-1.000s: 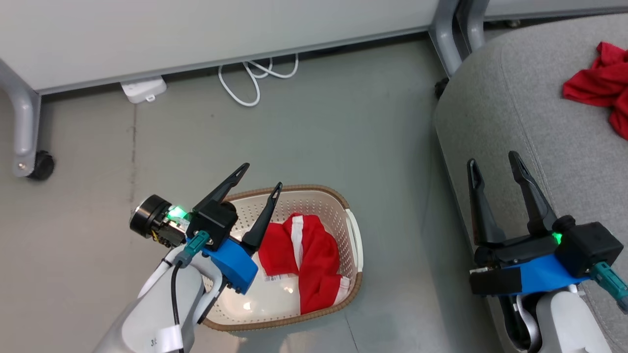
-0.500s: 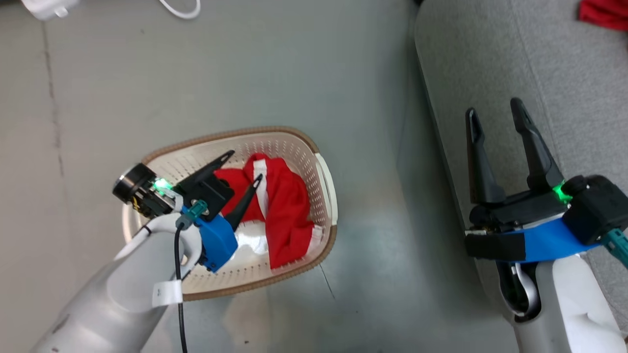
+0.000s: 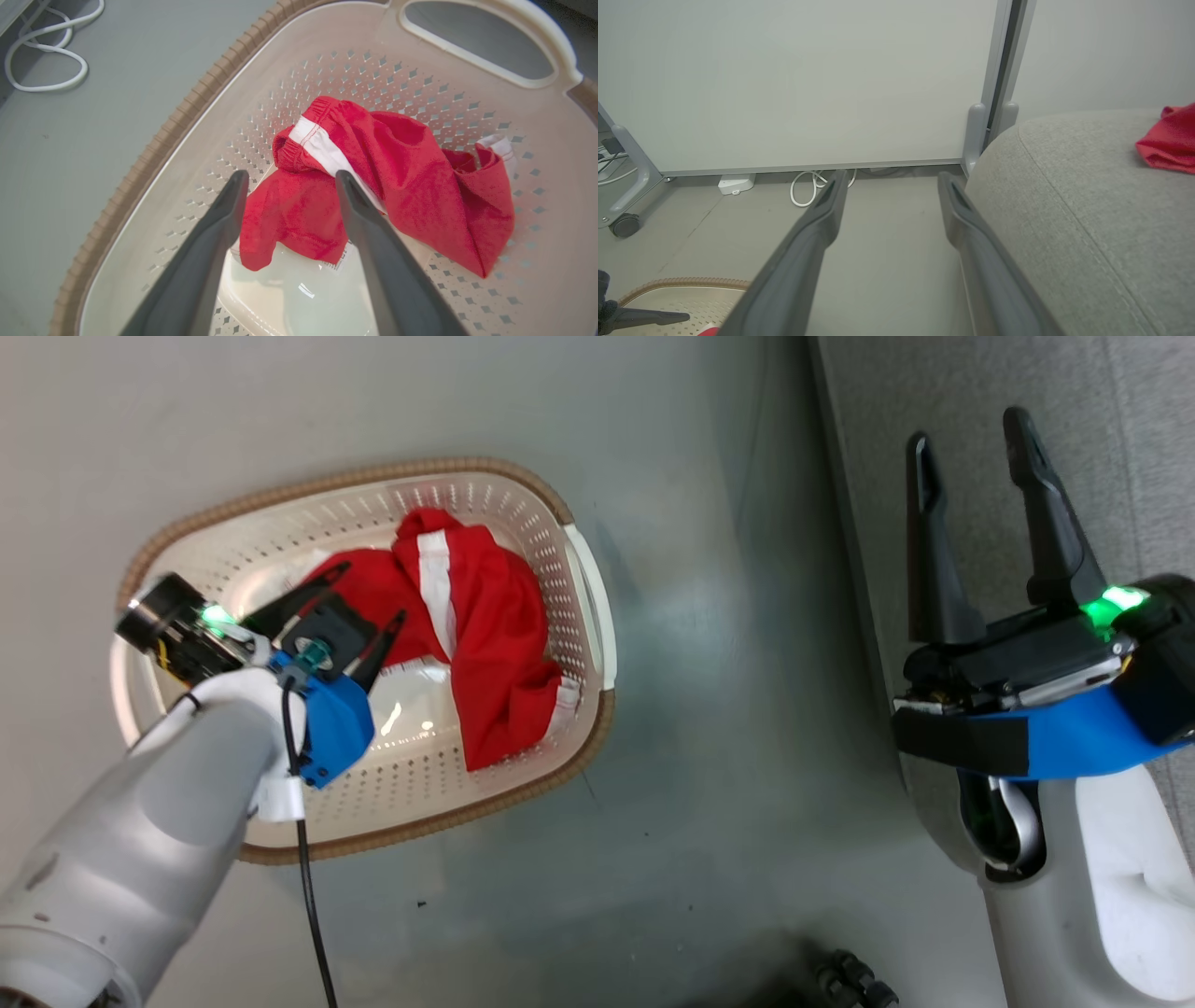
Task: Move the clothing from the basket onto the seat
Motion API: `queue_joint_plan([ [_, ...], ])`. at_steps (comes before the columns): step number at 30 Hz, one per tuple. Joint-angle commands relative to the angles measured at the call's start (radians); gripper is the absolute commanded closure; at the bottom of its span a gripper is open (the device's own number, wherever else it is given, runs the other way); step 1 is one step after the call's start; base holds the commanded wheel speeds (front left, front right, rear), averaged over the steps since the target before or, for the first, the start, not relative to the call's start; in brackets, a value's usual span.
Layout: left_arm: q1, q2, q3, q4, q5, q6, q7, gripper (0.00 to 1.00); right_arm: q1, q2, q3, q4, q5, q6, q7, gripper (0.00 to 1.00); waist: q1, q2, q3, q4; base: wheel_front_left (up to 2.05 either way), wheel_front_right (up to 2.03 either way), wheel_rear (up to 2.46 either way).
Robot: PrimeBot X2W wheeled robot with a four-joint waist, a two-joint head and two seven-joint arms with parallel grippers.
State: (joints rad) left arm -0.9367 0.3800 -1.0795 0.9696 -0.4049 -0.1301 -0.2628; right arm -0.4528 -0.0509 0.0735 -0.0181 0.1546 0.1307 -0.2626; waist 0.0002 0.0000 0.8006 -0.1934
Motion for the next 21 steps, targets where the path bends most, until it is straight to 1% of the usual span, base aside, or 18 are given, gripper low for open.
queue_joint_plan([
  [1, -0.031, 0.009, -0.012, 0.019, -0.007, 0.0, -0.003, 0.0, -0.027, 0.001, -0.002, -0.008, 0.005, 0.0, -0.003, 0.0, -0.0002, 0.0, 0.054, -0.015, 0.0, 0.0, 0.0],
  [4, -0.07, 0.018, -0.032, 0.064, -0.021, 0.0, -0.003, 0.0, -0.046, 0.001, -0.003, -0.02, 0.005, 0.0, -0.003, 0.0, -0.0002, 0.0, 0.092, -0.019, 0.0, 0.0, 0.0],
  [10, -0.129, 0.018, -0.054, 0.139, -0.04, 0.0, -0.003, 0.0, -0.069, 0.001, 0.002, -0.027, 0.007, 0.0, -0.003, 0.0, -0.0002, 0.0, 0.152, -0.027, 0.0, 0.0, 0.0],
  [18, -0.189, 0.009, -0.085, 0.237, -0.036, 0.0, -0.003, 0.0, -0.078, 0.001, 0.007, -0.039, 0.023, 0.0, -0.004, 0.0, -0.0002, 0.0, 0.205, -0.045, 0.0, 0.0, 0.0],
  [21, -0.211, 0.005, -0.09, 0.265, -0.032, 0.01, 0.001, 0.0, -0.078, 0.001, 0.007, -0.044, 0.026, 0.0, -0.003, 0.0, -0.0002, 0.0, 0.221, -0.051, 0.0, 0.0, 0.0],
])
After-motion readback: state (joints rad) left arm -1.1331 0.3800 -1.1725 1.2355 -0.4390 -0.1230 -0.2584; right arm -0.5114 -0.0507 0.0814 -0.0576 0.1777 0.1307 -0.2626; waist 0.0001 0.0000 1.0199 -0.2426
